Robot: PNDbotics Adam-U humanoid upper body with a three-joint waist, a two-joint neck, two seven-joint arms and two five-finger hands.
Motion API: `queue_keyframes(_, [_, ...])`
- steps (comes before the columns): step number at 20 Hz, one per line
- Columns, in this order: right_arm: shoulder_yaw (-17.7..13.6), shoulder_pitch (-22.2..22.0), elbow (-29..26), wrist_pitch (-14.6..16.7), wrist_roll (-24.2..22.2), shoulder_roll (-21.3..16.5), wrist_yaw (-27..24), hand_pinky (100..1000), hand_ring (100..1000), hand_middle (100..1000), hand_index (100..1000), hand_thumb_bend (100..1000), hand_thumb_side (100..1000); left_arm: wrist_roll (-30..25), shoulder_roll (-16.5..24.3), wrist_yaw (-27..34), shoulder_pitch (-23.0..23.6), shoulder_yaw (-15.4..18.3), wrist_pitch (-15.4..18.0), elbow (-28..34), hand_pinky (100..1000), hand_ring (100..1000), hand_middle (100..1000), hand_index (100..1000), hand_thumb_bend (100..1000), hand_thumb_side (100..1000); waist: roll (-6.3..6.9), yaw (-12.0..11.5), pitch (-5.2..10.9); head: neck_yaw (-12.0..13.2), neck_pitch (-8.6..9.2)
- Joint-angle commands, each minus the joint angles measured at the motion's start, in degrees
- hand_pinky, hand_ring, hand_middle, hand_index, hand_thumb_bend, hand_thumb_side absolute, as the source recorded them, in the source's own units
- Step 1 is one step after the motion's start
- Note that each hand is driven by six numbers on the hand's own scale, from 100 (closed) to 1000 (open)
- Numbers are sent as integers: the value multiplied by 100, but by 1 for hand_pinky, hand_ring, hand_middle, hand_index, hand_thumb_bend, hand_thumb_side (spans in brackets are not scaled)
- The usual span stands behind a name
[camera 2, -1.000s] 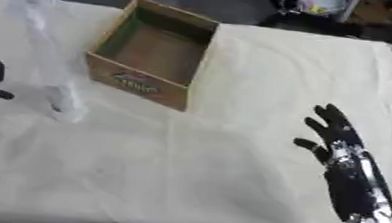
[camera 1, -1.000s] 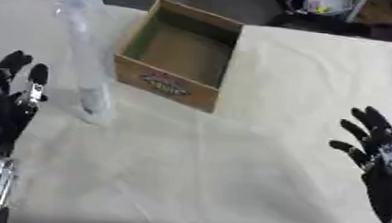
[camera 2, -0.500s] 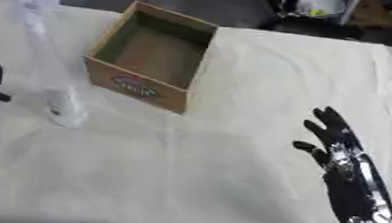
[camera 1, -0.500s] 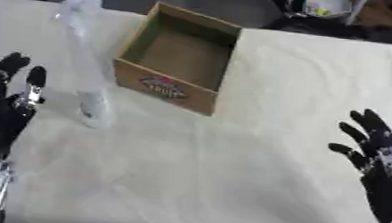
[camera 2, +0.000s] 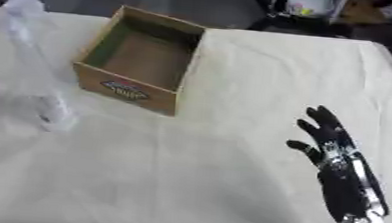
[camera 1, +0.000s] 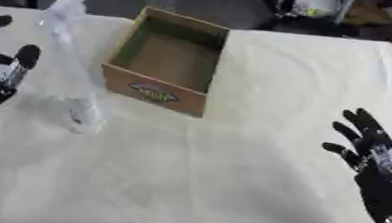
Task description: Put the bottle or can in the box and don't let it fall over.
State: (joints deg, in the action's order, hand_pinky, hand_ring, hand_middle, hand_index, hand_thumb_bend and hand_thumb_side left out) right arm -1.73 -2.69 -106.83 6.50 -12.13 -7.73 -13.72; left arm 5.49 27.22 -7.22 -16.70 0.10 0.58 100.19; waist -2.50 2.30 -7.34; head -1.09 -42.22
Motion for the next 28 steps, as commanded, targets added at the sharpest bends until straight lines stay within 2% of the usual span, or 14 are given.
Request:
queue_keyframes(1, [-3, 36, -78, 4, -32, -74, 19, 753, 953, 968, 1000, 100, 665, -45, 347, 78, -281, -160, -67, -108, 567, 1000, 983, 869, 559, 627, 22, 30, 107, -26, 63])
queue_keyframes(13, [21, 35, -74, -4, -66, -81, -7, 754, 953, 968, 1000, 100, 669, -277, 370, 362, -1307, -709, -88, -975, 546, 1000, 962, 866, 543, 628, 29, 121, 107, -38, 80])
queue_keyframes(21, [33, 40, -69, -5, -88, -82, -19, 754, 953, 968, 1000, 100, 671, -313, 288, 314, -1729, -937, -37, -1538, 517, 1000, 933, 858, 527, 619, 17, 161, 87, -80, 109])
queue_keyframes(28, [43, 44, -66, -7, -107, -81, -31, 755, 954, 968, 1000, 100, 672, -347, 224, 432, -2001, -1084, 213, -1850, 500, 1000, 907, 846, 513, 609, 10, 199, 88, -95, 144])
